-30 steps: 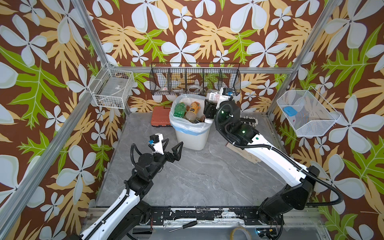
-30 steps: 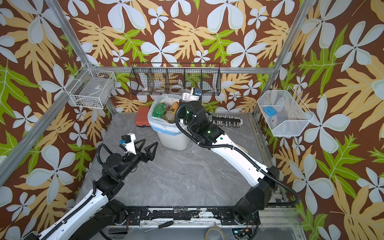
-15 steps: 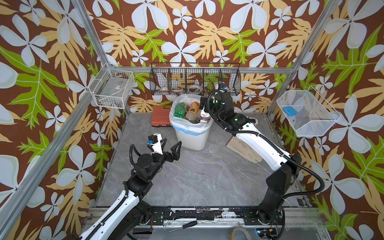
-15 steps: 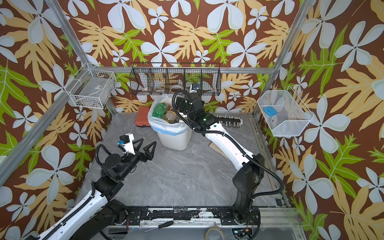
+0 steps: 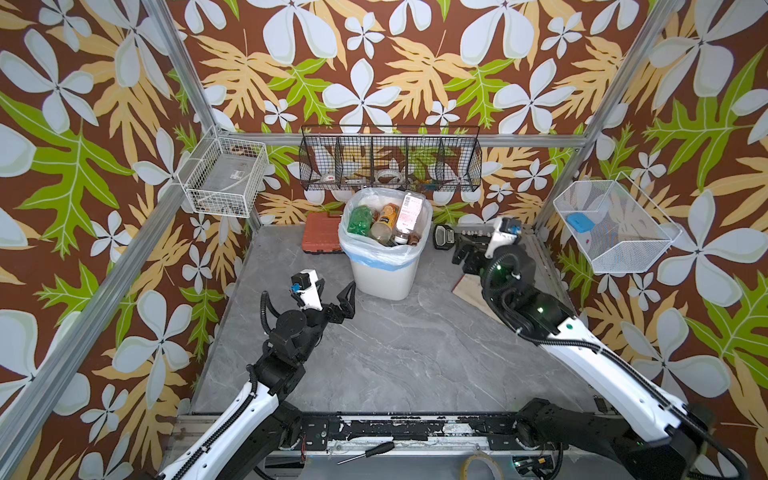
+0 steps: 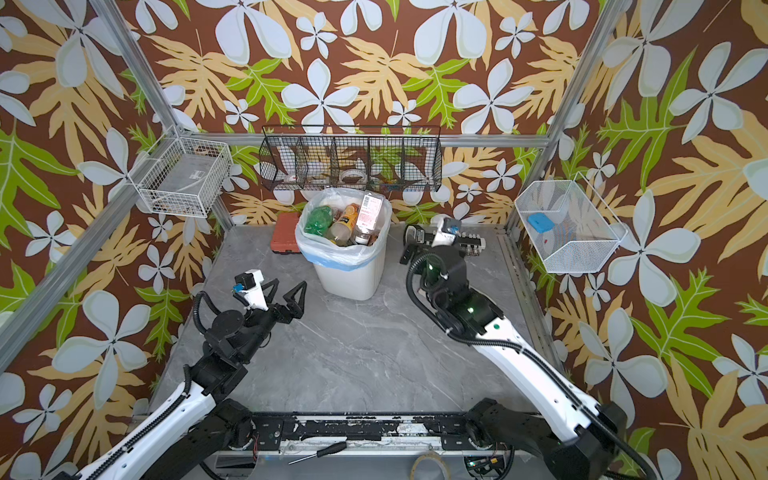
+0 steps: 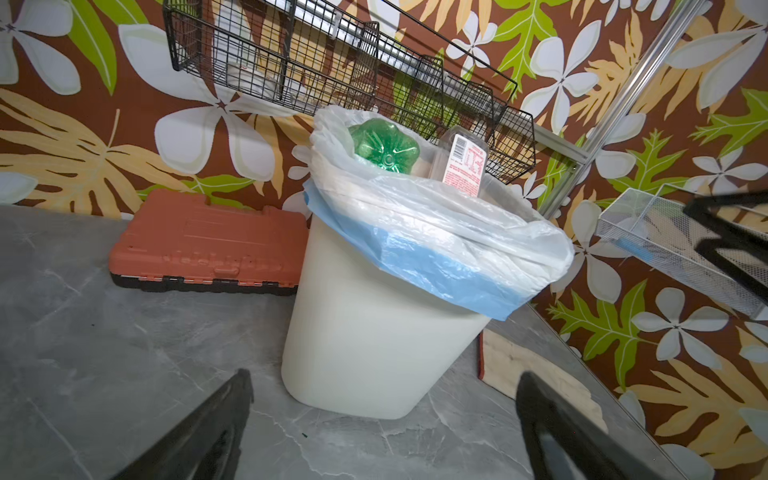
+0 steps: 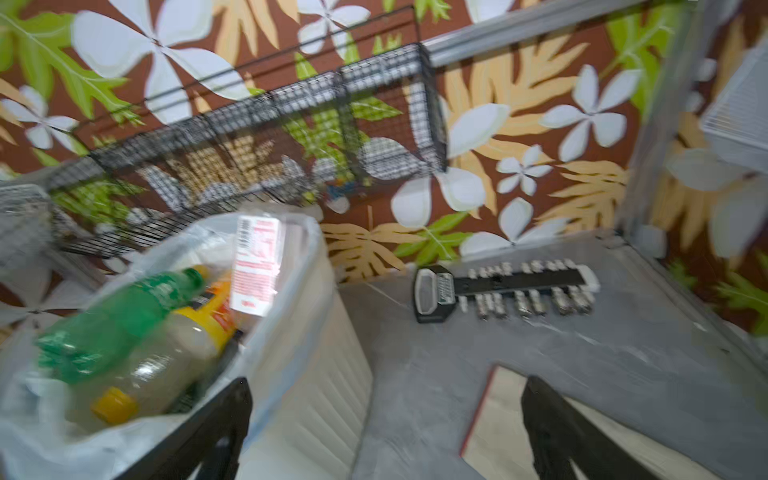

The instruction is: Throw the plastic bottles in the bin

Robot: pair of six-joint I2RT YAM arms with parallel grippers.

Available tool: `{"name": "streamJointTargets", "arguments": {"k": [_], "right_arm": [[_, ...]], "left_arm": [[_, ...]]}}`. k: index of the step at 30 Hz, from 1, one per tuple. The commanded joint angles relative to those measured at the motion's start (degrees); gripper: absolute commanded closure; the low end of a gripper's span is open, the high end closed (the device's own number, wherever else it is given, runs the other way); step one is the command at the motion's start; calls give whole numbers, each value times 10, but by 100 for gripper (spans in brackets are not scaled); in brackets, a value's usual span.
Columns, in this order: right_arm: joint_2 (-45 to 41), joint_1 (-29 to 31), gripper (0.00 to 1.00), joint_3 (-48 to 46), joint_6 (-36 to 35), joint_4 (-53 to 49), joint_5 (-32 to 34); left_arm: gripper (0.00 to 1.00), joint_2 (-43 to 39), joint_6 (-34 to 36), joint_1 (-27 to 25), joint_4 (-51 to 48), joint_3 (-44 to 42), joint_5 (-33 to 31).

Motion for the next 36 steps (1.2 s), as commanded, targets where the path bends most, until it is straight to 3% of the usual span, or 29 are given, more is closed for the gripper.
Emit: {"name": "streamJointTargets", "arguments": {"k": [1,5,9,12,14,16,18,23,25,27,29,31,33,35,36], "right_arm": [[-95,1,1,-122,-7,-15,125],[-238,0,0,-284,-23,-5,191],[-331,0,0,-438,-136,176,217],[-314,-1,0,-496,-201,298,247],[-268,-8,1,-513,-230,365,244],[-209,-30,1,-525,-241,428,214],[-154,-60,0,-518,-255,467,184],[-18,-176,1,-524,-251,577,39],[47,-197,1,-535,-269,666,25],[112,-212,0,-529,-295,752,13],[161,-231,0,-509,-302,772,-38],[225,-260,0,-493,-285,812,-89],[237,-293,0,-485,-255,777,-133],[247,-307,0,-480,-246,786,-146],[254,-307,0,-480,-250,798,-152]], "left_arm": [[0,-4,12,2,22,-22,-64],[0,-13,30,2,63,-77,-188],[0,-27,86,2,173,-160,-319],[0,-26,153,2,292,-225,-410],[0,-7,188,5,316,-239,-442],[0,29,183,24,321,-239,-434],[0,74,159,62,335,-244,-388],[0,184,145,145,487,-250,-258],[0,233,143,176,536,-243,-196],[0,314,144,190,592,-228,-175],[0,410,166,193,662,-206,-156],[0,375,153,195,487,-154,-129],[0,401,158,203,567,-170,-127],[0,382,144,204,516,-161,-129],[0,392,149,203,548,-166,-131]]}}
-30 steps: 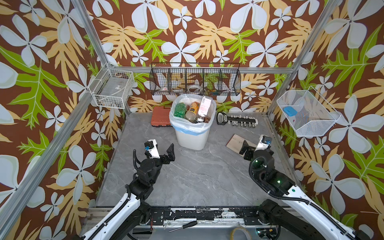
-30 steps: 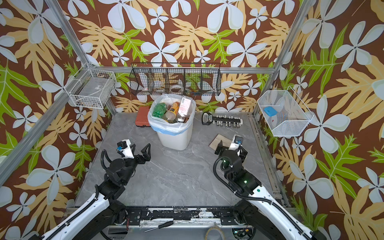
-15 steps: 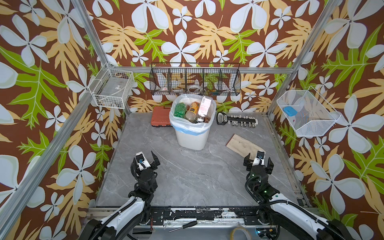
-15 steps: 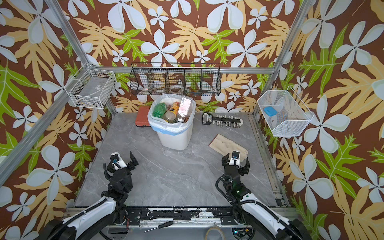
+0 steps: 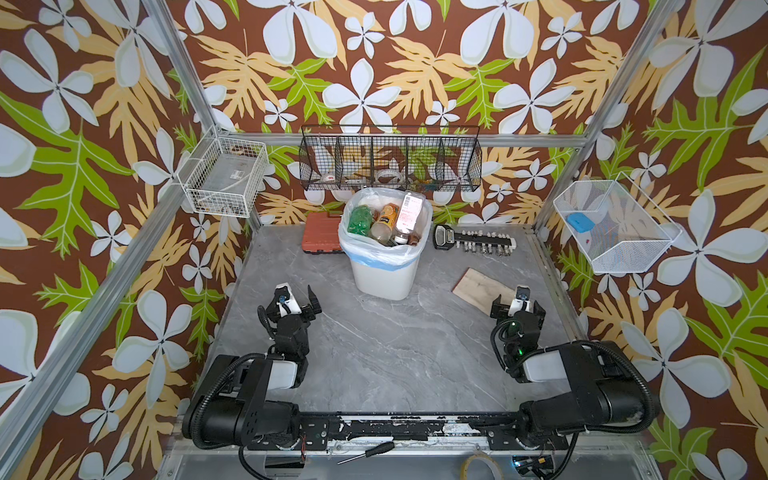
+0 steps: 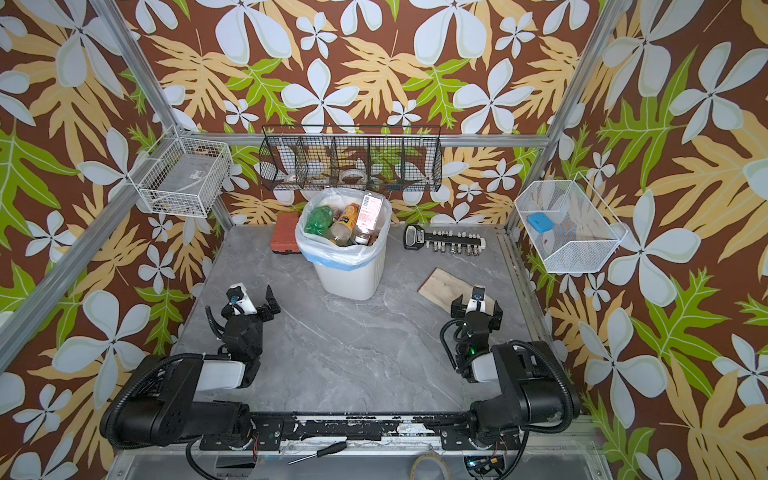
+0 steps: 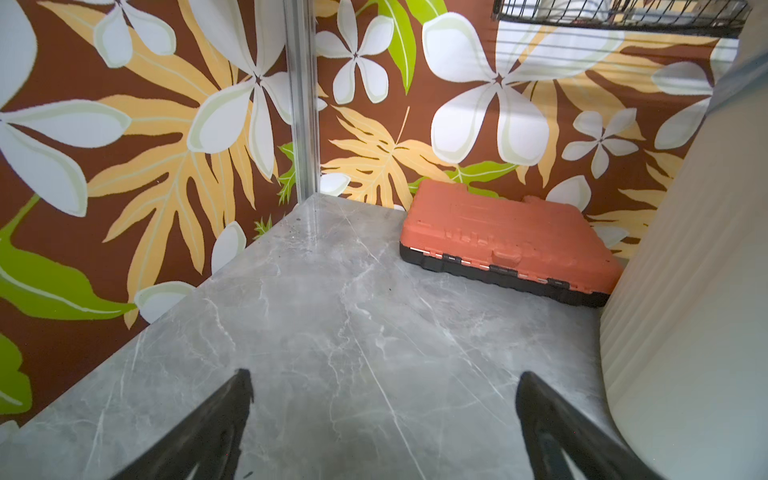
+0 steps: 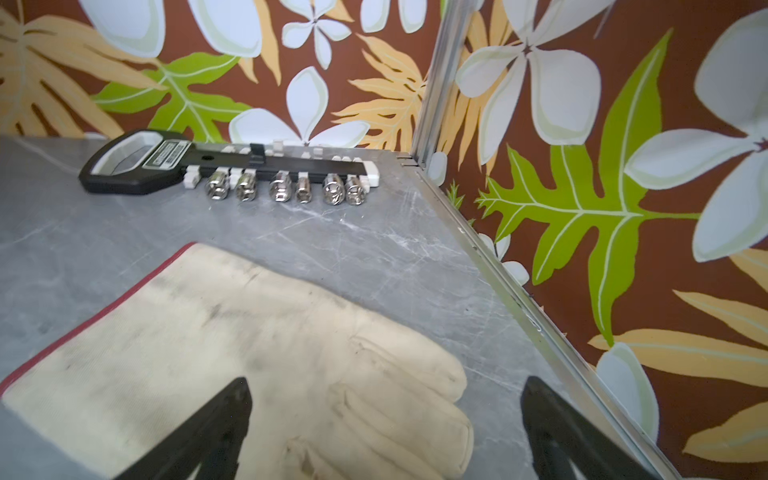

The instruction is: Throw the plastic bottles in the bin

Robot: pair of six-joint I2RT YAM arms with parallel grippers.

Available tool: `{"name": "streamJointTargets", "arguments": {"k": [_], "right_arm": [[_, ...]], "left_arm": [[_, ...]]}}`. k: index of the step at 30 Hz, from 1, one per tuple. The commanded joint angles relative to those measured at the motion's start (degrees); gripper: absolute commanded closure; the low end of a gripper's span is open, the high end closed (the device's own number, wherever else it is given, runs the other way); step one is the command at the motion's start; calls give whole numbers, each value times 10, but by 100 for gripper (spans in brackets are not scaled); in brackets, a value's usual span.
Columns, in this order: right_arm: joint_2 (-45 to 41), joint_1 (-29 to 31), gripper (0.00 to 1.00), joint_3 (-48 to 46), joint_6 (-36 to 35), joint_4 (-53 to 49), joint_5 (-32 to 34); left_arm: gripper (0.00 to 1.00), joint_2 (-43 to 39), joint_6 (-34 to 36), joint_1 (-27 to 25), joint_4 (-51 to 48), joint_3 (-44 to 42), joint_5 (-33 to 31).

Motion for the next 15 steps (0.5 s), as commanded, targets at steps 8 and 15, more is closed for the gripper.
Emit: {"name": "streamJointTargets", "arguments": {"k": [8,15], "right_arm": [[11,-5,1,5,13,50,-68],[9,-5,0,0,14,55,-72]], "left_arm": [[0,5,3,2,22,0,28],[0,-5,18,-2,60,-28,57]]}}
